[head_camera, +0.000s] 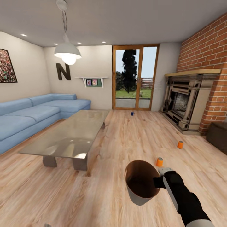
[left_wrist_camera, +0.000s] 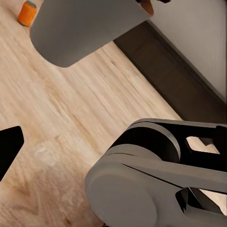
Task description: Put the three can of soda from the living room inside the tash can in the kitchen.
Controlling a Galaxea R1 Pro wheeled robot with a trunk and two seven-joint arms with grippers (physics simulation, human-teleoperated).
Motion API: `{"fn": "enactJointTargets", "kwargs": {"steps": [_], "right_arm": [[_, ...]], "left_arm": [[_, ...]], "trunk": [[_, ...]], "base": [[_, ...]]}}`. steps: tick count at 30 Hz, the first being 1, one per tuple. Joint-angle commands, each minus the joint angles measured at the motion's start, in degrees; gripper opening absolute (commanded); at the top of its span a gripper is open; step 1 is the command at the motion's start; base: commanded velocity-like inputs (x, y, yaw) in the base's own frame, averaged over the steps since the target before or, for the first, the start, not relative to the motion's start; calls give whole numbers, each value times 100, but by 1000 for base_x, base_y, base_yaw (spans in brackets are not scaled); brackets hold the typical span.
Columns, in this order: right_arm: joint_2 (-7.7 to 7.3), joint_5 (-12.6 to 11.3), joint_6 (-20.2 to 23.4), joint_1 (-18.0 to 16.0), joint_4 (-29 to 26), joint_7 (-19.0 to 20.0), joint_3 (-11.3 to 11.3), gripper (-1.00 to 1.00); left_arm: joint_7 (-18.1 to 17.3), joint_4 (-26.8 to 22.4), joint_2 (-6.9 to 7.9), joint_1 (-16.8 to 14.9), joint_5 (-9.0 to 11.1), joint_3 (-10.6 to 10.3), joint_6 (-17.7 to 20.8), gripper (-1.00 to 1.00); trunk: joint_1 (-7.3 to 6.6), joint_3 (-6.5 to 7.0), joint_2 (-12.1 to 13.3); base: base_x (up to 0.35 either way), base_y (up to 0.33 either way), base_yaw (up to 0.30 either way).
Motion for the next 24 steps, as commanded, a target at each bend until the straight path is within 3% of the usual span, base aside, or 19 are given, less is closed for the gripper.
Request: {"fn": "enactJointTargets", "kwargs": {"steps": [1, 24], "right_arm": [[0, -65, -2, -4, 23, 15, -1, -100], [0, -65, -2, -4, 85, 13, -1, -100]], "left_arm": [[0, 1, 0, 0, 0, 0, 0, 100], [0, 1, 0, 0, 0, 0, 3, 100]], "trunk": [[0, 1, -1], [0, -66, -1]], "base": [[113, -326, -296], [112, -324, -278]]}}
